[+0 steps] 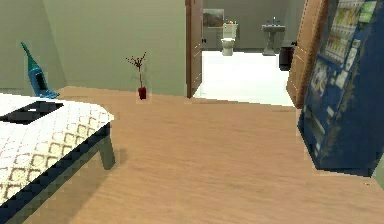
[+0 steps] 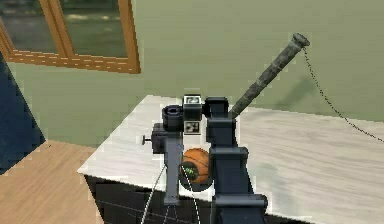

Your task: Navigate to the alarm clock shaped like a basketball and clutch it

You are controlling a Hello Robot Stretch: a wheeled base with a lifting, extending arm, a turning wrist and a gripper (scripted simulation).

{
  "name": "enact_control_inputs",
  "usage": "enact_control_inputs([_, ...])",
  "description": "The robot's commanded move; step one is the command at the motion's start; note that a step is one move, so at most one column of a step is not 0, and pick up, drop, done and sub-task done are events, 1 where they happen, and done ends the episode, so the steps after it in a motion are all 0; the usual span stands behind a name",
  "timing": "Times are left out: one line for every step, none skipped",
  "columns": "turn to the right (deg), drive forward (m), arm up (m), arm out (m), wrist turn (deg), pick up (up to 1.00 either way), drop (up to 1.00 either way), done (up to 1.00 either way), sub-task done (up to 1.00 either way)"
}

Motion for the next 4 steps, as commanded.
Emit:
enact_control_inputs([0.0,0.00,0.00,0.00,45.0,0.00,0.00,0.00,0.00])
enact_control_inputs([0.0,0.00,0.00,0.00,45.0,0.00,0.00,0.00,0.00])
enact_control_inputs([0.0,0.00,0.00,0.00,45.0,0.00,0.00,0.00,0.00])
enact_control_inputs([0.0,0.00,0.00,0.00,45.0,0.00,0.00,0.00,0.00])
